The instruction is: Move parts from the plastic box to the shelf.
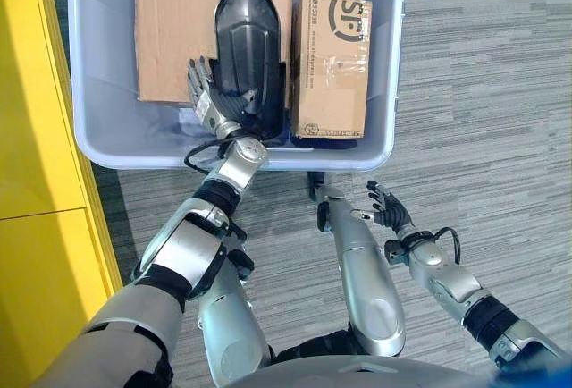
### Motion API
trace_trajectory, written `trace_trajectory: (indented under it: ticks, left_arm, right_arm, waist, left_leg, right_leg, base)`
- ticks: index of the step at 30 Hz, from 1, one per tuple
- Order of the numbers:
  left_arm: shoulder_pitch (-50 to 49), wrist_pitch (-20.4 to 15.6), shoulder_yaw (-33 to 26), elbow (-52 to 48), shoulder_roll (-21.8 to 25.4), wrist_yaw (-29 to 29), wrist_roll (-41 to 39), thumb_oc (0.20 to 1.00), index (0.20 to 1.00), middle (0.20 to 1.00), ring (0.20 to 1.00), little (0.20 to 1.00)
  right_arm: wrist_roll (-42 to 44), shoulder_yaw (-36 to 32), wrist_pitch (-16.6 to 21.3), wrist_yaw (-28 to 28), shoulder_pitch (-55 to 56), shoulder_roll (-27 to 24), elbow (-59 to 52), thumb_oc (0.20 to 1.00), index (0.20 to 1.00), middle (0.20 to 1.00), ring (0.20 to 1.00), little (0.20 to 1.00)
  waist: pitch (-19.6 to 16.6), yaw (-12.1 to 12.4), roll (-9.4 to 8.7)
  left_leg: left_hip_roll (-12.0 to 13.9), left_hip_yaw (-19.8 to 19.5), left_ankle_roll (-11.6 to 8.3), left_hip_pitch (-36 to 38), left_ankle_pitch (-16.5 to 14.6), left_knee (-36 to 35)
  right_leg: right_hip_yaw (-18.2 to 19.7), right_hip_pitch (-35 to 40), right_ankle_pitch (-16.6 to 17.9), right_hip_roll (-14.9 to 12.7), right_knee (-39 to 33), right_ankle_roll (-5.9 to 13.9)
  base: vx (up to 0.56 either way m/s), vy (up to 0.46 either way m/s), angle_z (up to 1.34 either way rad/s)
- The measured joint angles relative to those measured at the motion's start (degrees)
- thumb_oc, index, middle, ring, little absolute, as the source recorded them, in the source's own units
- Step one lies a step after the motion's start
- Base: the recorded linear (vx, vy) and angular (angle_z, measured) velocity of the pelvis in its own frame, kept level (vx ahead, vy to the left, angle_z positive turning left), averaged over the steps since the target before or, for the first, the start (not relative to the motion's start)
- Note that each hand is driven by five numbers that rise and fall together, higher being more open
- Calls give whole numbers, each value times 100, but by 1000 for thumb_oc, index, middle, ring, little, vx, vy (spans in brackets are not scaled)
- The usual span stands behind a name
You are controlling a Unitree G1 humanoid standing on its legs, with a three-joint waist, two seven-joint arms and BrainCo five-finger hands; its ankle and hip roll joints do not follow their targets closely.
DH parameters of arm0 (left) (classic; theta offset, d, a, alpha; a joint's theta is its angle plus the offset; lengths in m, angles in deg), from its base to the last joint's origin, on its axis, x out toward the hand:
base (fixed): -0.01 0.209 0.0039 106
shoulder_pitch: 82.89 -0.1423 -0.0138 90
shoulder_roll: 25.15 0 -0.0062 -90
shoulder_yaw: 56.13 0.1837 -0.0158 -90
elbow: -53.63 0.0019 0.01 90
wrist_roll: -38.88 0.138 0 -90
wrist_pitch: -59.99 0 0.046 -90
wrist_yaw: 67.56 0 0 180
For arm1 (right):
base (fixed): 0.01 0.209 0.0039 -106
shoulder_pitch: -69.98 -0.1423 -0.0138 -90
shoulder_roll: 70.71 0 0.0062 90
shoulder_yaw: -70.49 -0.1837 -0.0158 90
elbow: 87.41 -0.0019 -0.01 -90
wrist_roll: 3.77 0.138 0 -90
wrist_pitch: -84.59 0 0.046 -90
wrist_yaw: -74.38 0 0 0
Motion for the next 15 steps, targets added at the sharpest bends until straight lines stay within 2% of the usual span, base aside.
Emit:
trace_trajectory:
  ticks: [6,9,15]
  left_arm:
    - [-14,-40,6,80,-23,86,14,1000,1000,1000,1000,1000]
    - [25,8,128,103,-7,292,98,1000,1000,1000,1000,1000]
    - [21,121,185,106,-2,268,22,1000,1000,1000,1000,1000]
  right_arm:
    - [-1,-80,-124,0,-3,0,-78,1000,1000,1000,1000,1000]
    - [-4,-89,-198,3,-5,0,-148,1000,1000,1000,1000,1000]
    - [-10,-113,-269,6,-121,0,-216,1000,1000,1000,1000,1000]
  waist:
    - [-1,15,2]
    - [-2,15,4]
    - [-7,40,8]
  left_leg:
    - [-2,12,-1,-3,-5,8]
    - [-15,38,7,-9,-21,8]
    - [-35,146,14,-8,-50,12]
  right_leg:
    - [13,-4,-11,1,-19,22]
    - [58,-38,-2,5,-45,33]
    - [118,-107,56,5,-46,26]
  base:
    - [-1,4,-1]
    - [-2,37,-6]
    - [0,29,-6]
